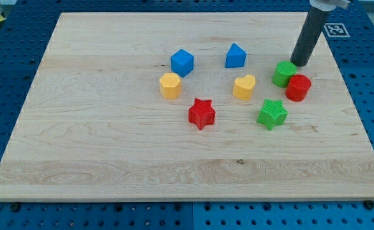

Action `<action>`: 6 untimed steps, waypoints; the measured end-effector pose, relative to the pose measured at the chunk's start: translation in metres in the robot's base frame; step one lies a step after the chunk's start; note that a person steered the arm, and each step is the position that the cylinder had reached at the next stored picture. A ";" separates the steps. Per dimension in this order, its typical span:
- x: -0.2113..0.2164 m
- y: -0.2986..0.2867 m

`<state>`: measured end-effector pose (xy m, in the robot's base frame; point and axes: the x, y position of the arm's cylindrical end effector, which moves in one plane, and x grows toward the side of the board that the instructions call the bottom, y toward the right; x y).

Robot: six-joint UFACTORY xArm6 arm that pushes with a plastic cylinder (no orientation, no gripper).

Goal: Slide the green circle to the yellow heart

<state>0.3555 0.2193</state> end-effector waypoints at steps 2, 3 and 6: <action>0.000 -0.003; 0.000 -0.003; 0.036 -0.028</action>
